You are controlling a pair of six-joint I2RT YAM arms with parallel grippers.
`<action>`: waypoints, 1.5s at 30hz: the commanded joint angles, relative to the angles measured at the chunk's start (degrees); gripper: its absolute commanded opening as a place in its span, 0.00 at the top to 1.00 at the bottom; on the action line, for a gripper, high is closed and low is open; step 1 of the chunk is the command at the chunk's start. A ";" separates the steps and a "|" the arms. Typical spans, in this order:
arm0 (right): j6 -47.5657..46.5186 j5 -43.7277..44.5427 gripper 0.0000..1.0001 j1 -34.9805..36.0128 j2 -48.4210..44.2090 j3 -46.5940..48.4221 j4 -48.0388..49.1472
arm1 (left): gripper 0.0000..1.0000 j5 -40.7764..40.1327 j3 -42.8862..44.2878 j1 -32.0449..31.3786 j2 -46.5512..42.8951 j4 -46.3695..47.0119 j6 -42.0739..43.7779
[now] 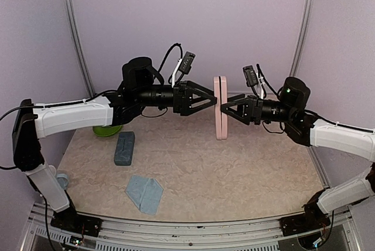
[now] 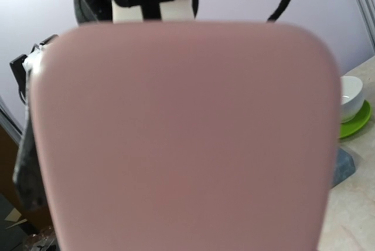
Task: Organize the sunglasses
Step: Pass from the right arm to the left
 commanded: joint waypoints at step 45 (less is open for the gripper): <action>-11.95 4.49 0.08 1.22 -0.63 5.88 -16.76 | 0.44 -2.93 0.15 -1.10 -0.50 -2.12 -0.80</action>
